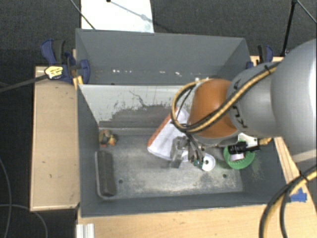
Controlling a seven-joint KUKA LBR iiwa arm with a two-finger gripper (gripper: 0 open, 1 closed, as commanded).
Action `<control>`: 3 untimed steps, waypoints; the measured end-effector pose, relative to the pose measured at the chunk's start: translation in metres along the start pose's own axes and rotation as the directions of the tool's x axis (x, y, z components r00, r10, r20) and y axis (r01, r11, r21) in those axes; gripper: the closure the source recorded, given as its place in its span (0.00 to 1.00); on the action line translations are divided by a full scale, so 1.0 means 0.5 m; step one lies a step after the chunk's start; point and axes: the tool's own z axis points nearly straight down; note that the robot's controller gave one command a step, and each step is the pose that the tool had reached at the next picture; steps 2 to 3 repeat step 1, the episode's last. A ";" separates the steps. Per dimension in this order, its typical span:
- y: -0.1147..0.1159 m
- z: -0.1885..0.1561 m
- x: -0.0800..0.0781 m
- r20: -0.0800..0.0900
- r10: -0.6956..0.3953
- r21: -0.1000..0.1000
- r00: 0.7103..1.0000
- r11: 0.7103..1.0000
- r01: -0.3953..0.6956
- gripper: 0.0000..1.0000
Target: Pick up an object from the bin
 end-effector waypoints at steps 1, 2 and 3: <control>-0.021 -0.289 -0.080 -0.002 0.031 -0.001 1.000 1.000 -0.031 1.00; -0.021 -0.289 -0.080 -0.002 0.031 -0.001 1.000 1.000 -0.031 1.00; -0.021 -0.289 -0.080 -0.002 0.031 -0.001 1.000 1.000 -0.031 1.00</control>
Offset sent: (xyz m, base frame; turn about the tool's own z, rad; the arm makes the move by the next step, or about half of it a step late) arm 0.0000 0.0000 0.0000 0.0000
